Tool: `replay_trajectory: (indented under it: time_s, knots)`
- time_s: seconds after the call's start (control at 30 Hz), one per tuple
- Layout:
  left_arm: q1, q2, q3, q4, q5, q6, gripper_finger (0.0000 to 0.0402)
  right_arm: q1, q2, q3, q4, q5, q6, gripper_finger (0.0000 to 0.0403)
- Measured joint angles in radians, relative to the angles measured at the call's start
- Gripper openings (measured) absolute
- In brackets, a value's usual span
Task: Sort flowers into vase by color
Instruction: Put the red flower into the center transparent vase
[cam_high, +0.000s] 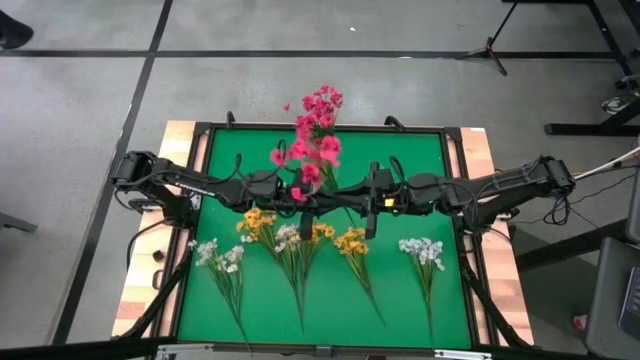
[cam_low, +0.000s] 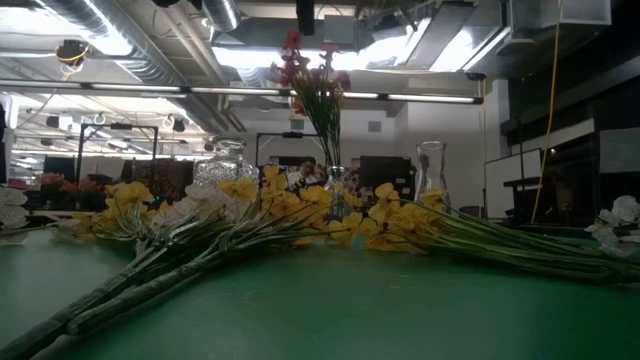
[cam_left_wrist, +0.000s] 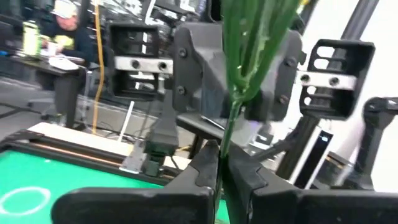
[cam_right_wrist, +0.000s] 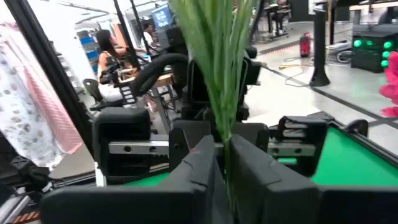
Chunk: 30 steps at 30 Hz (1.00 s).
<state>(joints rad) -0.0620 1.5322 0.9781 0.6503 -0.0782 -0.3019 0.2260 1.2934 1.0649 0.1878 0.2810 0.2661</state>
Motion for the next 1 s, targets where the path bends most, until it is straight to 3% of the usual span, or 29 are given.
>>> replay_trajectory:
  time_s: [0.4,0.53,0.87,1.0]
  knots:
    - [-0.014,0.000,0.000,0.012,-0.216,0.000,0.0002,0.002,-0.022,-0.001,-0.030,0.098,-0.036,0.0142]
    - [-0.010,-0.001,0.000,0.011,-0.323,-0.002,0.0001,0.005,-0.054,-0.001,-0.062,0.099,-0.038,0.0152]
    - [-0.025,0.016,0.000,-0.006,-0.743,0.148,0.0000,0.005,-0.178,-0.001,-0.147,0.139,-0.038,0.0154]
    - [-0.036,0.058,0.000,0.031,-0.784,0.248,0.0000,0.004,-0.229,-0.001,-0.179,0.155,-0.037,0.0154]
